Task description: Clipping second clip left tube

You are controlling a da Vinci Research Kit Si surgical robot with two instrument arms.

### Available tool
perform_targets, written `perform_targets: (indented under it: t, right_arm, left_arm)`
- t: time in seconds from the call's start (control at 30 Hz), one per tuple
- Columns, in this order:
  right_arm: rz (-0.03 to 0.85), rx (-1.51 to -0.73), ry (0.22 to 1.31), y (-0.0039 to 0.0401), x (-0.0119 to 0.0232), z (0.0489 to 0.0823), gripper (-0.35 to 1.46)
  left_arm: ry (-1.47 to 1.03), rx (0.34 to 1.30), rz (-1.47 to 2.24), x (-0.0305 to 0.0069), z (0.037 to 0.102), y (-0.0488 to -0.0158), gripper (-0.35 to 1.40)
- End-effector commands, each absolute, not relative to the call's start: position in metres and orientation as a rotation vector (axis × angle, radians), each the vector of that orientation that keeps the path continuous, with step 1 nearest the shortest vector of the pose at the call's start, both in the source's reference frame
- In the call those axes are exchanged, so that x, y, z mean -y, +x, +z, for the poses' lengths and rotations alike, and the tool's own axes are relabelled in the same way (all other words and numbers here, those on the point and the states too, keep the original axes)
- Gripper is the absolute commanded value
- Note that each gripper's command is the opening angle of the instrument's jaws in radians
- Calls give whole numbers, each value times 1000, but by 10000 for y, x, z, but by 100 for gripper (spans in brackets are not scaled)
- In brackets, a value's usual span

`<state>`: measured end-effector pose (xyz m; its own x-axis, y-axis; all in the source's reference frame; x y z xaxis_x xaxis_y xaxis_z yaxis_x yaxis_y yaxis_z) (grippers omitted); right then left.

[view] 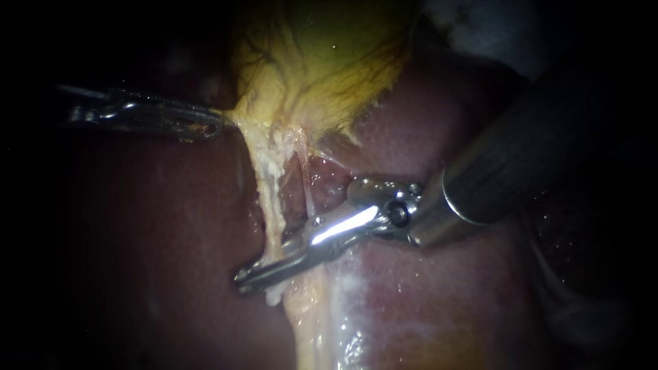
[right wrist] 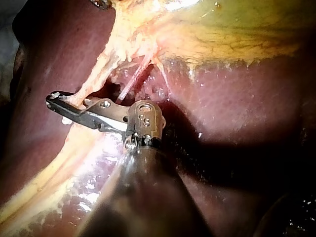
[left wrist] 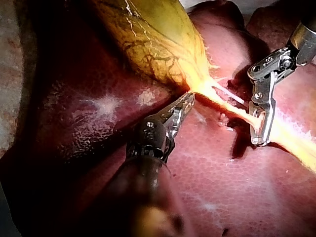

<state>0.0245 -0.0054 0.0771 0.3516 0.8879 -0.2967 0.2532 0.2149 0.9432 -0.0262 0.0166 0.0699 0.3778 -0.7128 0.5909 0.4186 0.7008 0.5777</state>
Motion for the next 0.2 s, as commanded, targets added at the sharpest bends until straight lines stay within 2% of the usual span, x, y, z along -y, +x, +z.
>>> perform_targets:
  t: [0.03,0.2]
  right_arm:
    - [617,-1165,1315,245,55,771,-35]
    - [617,-1165,1314,245,55,772,-35]
  left_arm:
    - [360,930,-743,-165,700,-263,-35]
    - [360,930,-744,-166,699,-265,-35]
